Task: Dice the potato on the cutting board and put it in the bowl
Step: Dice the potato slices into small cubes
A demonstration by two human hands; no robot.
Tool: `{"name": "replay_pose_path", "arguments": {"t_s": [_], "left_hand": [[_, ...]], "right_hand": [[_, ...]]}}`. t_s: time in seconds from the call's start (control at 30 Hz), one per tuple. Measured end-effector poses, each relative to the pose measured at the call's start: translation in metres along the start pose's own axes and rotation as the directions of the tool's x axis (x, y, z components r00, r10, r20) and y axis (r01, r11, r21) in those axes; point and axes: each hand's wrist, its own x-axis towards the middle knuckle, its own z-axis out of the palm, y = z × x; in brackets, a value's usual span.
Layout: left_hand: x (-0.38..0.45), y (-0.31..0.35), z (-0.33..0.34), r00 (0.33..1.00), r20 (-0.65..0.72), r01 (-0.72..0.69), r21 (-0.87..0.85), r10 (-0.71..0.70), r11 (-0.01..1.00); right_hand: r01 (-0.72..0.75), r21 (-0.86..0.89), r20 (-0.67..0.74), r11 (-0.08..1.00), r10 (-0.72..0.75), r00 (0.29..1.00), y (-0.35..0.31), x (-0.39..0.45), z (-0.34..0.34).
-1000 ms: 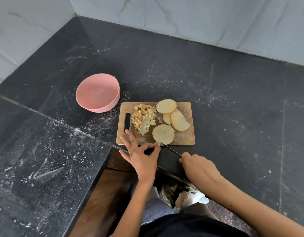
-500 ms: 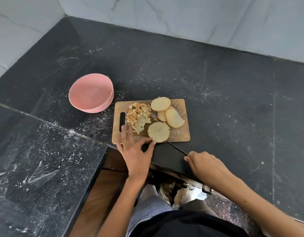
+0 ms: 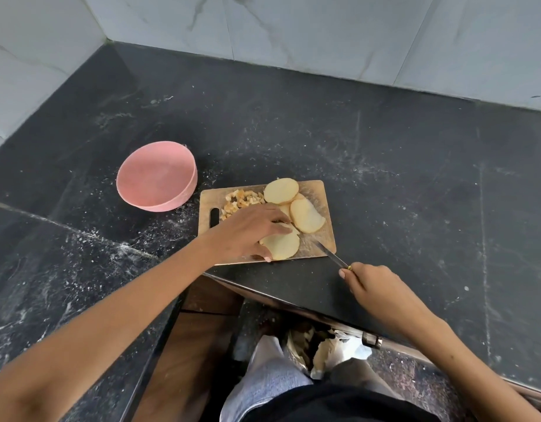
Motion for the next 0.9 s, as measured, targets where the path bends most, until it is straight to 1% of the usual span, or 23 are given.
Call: {"name": "replay_pose_path", "arguments": {"t_s": [0.07, 0.17, 0.27, 0.33, 0.53, 0.6, 0.7, 0.73, 0.9], "left_hand": [[0.003, 0.001, -0.004, 0.999, 0.021, -0.047, 0.040, 0.046, 0.998], [0.010, 0.005, -0.010, 0.987, 0.058, -0.155, 0.112, 0.149, 0.982], [0.018, 0.004, -0.011, 0.976, 0.150, -0.179, 0.152, 0.157, 0.972], [0.020, 0.002, -0.009, 0.975, 0.170, -0.169, 0.141, 0.145, 0.975], [0.018, 0.000, -0.004, 0.982, 0.135, -0.142, 0.049, 0.134, 0.989], [0.019, 0.001, -0.003, 0.981, 0.115, -0.166, 0.070, 0.157, 0.984], [0.019, 0.001, -0.001, 0.976, 0.065, -0.215, 0.166, 0.207, 0.962], [0.018, 0.000, 0.000, 0.976, 0.058, -0.217, 0.162, 0.210, 0.963], [0.012, 0.001, 0.002, 0.986, 0.030, -0.165, 0.056, 0.163, 0.985]], "right_hand": [[-0.006, 0.002, 0.004, 1.000, 0.006, 1.000, 0.000, -0.001, 0.001], [-0.018, 0.002, 0.016, 1.000, 0.018, 1.000, 0.001, -0.001, 0.001], [-0.020, 0.005, 0.022, 1.000, 0.020, 1.000, 0.002, 0.000, 0.002], [-0.017, 0.007, 0.013, 1.000, 0.017, 1.000, 0.002, 0.001, 0.003], [0.000, 0.012, 0.020, 1.000, -0.001, 1.000, 0.003, 0.005, 0.007], [0.006, 0.006, 0.024, 1.000, -0.007, 1.000, 0.002, 0.006, 0.007], [0.018, 0.002, 0.030, 1.000, -0.018, 0.999, 0.002, 0.008, 0.004], [0.018, 0.002, 0.031, 1.000, -0.018, 0.999, 0.002, 0.009, 0.003], [0.012, 0.017, 0.023, 1.000, -0.012, 1.000, 0.003, 0.014, 0.004]]}}
